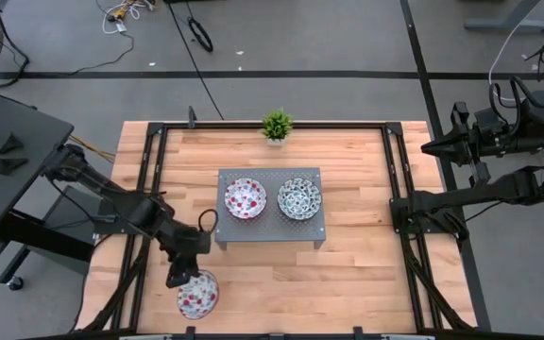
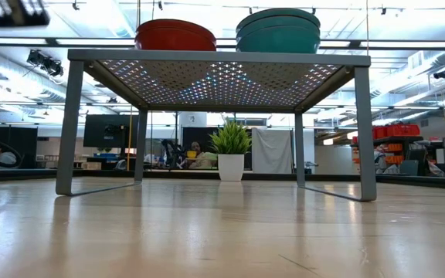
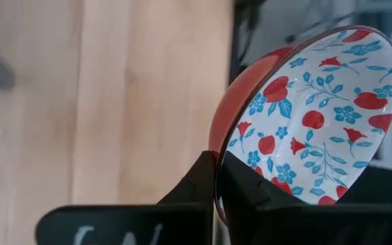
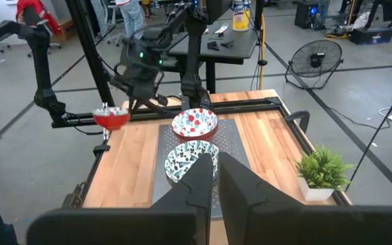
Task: Pick & Place Mini bowls
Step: Stack the red patterned bowl on the other red patterned bowls on the shelf
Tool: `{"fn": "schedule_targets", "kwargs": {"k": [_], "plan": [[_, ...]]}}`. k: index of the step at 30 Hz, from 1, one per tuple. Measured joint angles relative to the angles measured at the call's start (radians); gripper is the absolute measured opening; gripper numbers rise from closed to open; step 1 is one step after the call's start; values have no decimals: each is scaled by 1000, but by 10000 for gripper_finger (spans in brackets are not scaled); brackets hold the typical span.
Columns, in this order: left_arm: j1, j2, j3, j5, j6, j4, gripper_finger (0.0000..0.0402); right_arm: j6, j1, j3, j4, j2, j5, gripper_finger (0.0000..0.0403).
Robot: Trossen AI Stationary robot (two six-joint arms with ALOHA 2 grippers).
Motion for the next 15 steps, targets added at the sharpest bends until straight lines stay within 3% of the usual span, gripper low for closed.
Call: {"fn": "schedule_targets", "kwargs": {"k": [7,15], "plan": [[30,-4,127,-35,-46,5,14,0,0,0,0,0,0,29],[128,-4,253,30,-102,6,14,0,0,0,0,0,0,29]]}}
